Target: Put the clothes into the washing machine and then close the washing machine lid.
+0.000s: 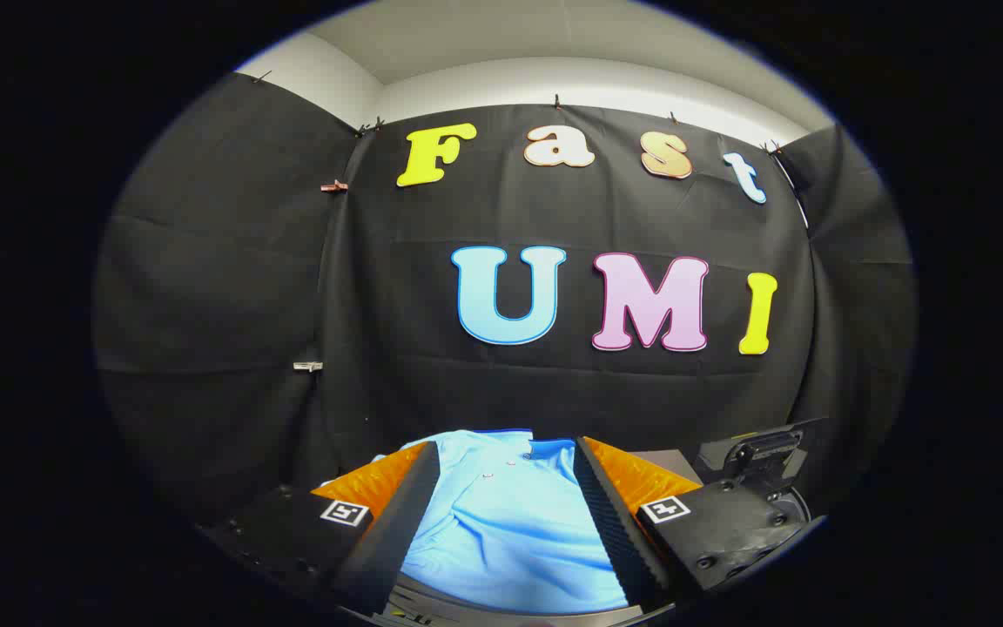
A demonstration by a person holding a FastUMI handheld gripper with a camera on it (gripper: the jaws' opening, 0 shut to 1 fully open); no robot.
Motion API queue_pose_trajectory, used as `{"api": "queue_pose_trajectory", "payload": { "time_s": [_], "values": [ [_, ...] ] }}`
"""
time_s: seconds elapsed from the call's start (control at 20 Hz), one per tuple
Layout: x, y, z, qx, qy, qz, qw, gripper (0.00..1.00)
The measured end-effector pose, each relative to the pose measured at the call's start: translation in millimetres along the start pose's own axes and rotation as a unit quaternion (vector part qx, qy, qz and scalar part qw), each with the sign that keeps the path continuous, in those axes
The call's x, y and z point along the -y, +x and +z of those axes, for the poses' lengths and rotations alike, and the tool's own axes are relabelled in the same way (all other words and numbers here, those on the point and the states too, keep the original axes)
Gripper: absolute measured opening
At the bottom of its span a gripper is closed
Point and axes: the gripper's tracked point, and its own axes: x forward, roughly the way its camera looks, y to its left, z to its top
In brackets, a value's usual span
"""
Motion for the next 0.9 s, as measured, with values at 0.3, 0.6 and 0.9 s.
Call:
{"api": "queue_pose_trajectory", "payload": {
  "time_s": [0.3, 0.6, 0.9],
  "values": [
    [-3.3, -2.3, 0.0, 0.004, -0.008, 0.007, 1.000, 0.97],
    [-10.7, -3.0, -1.4, 0.004, -0.012, 0.015, 1.000, 0.97],
    [-12.3, 4.4, -1.8, -0.004, -0.008, 0.024, 1.000, 0.97]
  ]
}}
